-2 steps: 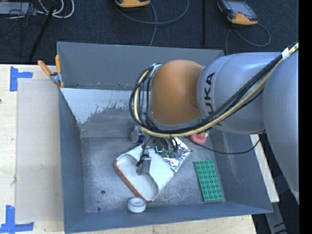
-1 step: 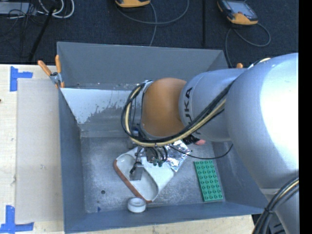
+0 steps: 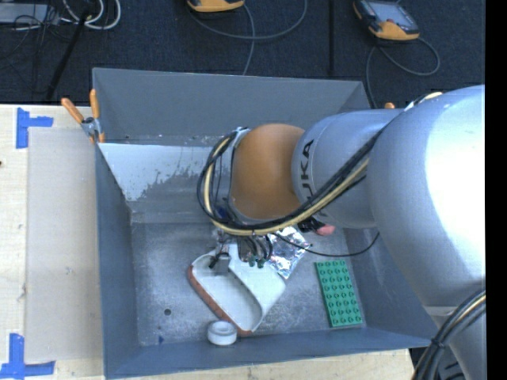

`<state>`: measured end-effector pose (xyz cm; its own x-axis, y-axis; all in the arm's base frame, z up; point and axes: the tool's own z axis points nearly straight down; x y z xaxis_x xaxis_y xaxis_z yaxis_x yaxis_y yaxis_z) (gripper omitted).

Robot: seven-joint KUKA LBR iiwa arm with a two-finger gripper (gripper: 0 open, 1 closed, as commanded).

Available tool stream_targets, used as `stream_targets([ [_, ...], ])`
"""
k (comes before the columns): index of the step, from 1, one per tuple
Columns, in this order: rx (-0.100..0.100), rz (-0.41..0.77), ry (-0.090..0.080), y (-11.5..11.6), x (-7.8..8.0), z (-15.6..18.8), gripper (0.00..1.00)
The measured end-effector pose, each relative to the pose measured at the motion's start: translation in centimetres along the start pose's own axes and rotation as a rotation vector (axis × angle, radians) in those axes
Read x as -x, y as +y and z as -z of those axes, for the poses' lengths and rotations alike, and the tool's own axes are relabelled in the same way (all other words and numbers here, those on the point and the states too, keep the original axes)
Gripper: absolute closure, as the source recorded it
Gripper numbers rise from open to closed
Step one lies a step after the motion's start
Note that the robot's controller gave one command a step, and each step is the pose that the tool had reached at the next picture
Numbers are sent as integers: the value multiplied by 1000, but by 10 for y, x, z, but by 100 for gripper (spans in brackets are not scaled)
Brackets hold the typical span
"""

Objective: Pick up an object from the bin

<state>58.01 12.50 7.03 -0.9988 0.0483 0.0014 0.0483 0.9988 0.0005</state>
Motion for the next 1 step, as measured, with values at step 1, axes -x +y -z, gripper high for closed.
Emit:
stream_targets([
  [1,1,-44,-9,-2,-3,223,100],
])
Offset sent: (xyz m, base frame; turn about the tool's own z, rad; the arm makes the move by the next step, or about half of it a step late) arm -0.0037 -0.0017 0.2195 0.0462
